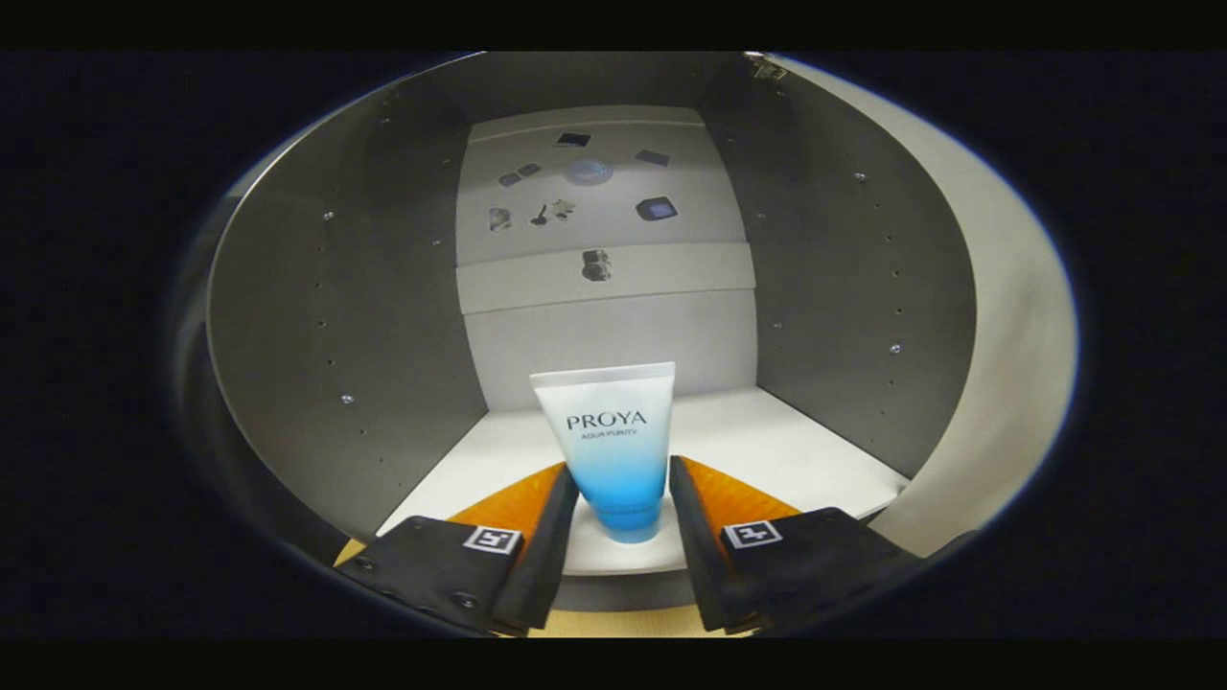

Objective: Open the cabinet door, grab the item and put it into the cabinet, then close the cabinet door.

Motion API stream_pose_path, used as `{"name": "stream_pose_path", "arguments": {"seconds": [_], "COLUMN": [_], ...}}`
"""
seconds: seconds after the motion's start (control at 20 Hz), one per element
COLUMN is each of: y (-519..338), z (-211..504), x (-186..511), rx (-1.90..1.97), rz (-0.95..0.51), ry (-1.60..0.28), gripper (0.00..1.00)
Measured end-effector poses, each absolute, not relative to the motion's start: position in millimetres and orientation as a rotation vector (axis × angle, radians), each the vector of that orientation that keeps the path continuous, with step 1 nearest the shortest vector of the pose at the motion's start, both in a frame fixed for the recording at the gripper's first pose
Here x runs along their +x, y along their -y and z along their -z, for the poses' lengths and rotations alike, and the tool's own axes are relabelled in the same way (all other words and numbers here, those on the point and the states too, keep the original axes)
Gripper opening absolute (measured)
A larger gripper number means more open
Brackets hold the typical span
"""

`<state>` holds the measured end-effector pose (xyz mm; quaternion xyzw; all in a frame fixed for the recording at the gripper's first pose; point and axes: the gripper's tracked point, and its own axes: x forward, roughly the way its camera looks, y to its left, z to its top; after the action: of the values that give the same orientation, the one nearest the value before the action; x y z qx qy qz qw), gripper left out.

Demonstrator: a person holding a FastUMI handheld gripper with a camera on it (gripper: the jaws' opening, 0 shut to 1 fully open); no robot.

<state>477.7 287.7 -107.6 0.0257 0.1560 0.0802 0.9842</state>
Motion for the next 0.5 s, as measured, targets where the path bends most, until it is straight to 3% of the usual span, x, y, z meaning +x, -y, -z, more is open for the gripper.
{"name": "stream_pose_path", "arguments": {"seconds": [0.1, 0.15, 0.5], "y": [-286, -283, -275], "z": [100, 94, 63], "x": [474, 471, 405], "rx": [0.046, 0.044, 0.05], "rz": [-0.157, -0.153, -0.166], "ry": [-0.294, -0.273, -0.199], "gripper": [0.83, 0.97, 0.98]}}
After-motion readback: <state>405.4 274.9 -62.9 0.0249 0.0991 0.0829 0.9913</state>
